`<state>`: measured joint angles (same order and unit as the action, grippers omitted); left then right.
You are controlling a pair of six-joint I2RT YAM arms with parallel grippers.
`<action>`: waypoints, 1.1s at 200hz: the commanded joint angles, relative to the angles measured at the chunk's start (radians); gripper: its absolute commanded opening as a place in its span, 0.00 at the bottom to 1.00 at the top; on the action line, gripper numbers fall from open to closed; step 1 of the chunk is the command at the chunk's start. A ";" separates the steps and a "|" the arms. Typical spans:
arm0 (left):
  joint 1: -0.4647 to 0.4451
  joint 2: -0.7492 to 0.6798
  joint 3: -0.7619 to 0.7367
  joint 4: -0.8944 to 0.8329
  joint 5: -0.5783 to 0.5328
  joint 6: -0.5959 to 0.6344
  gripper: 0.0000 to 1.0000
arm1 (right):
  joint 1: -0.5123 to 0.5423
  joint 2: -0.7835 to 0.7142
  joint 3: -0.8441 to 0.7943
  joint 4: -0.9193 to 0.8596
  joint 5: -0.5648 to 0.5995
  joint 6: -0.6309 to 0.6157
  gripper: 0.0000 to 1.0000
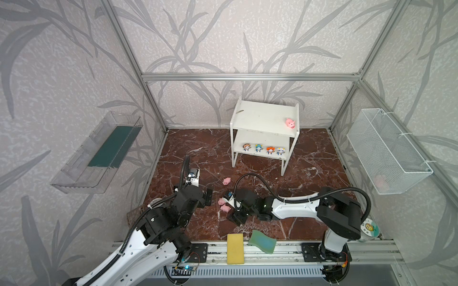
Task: Place and organize the plastic toys onto the shelf
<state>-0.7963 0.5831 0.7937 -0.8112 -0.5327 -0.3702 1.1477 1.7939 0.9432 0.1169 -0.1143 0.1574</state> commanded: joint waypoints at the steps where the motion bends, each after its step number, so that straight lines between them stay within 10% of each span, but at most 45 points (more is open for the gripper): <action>1: 0.006 -0.022 -0.014 -0.015 -0.008 -0.018 0.99 | -0.024 0.025 0.053 0.011 -0.021 0.007 0.76; 220: 0.037 0.053 -0.033 0.071 0.054 0.031 0.99 | -0.085 0.094 0.007 0.075 -0.185 -0.047 0.74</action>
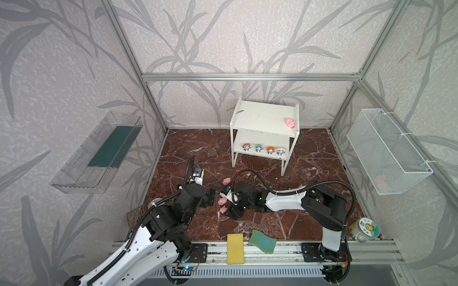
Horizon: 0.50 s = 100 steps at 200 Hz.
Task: Place and organize the plastic toys onto the shelf
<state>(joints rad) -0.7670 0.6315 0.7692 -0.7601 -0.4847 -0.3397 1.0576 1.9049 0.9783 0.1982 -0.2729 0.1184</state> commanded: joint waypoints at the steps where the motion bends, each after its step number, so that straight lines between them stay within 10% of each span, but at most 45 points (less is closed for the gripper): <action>1: 0.008 0.005 -0.008 0.021 0.006 0.001 0.99 | 0.005 -0.016 -0.028 -0.007 -0.026 -0.009 0.74; 100: 0.012 0.002 -0.009 0.014 0.013 0.005 0.99 | 0.022 0.015 0.005 0.000 -0.036 -0.023 0.52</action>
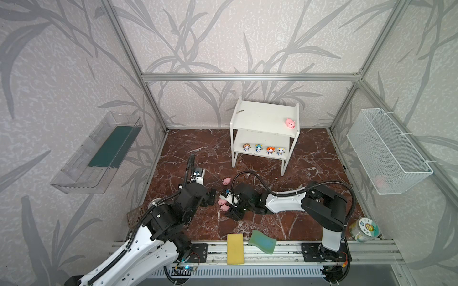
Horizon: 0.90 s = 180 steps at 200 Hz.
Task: Place and organize the plastic toys onto the shelf
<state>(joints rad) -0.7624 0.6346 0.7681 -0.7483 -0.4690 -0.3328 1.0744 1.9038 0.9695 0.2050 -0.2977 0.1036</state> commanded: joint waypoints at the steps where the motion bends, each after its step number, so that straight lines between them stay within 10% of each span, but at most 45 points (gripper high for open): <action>1: 0.008 -0.001 -0.008 0.002 -0.003 -0.002 0.99 | 0.005 0.017 0.014 -0.007 -0.011 -0.008 0.51; 83: 0.010 0.002 -0.010 0.003 0.003 -0.003 0.99 | 0.002 -0.045 -0.030 0.011 0.106 -0.035 0.24; 180: 0.012 0.017 -0.010 0.015 0.009 -0.003 0.99 | -0.074 -0.261 -0.137 -0.261 0.484 -0.161 0.23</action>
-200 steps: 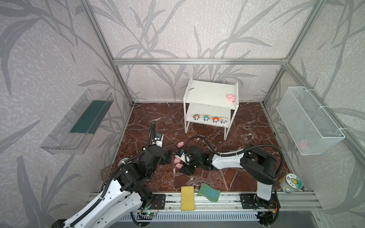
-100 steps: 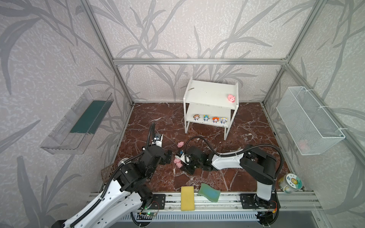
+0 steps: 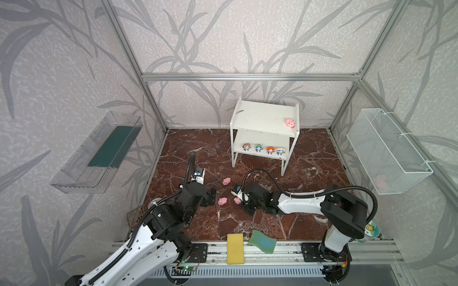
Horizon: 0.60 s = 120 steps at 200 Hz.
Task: Place and organize the plastic toys onto the shelf
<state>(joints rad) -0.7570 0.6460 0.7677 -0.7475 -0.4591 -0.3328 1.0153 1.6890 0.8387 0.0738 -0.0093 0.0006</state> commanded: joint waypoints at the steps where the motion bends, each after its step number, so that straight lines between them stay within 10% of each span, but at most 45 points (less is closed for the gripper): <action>1: 0.007 0.005 -0.010 0.013 -0.001 -0.003 0.99 | -0.015 -0.048 -0.006 -0.133 0.204 -0.058 0.23; 83: 0.011 0.009 -0.009 0.014 0.007 -0.009 0.99 | 0.097 0.012 0.001 -0.169 0.440 -0.129 0.29; 120: 0.013 0.015 -0.010 0.019 0.011 -0.009 0.99 | 0.190 -0.013 -0.016 -0.164 0.431 -0.106 0.49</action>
<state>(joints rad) -0.7513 0.6582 0.7677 -0.7464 -0.4435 -0.3332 1.1584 1.6974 0.8371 -0.0803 0.3916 -0.1093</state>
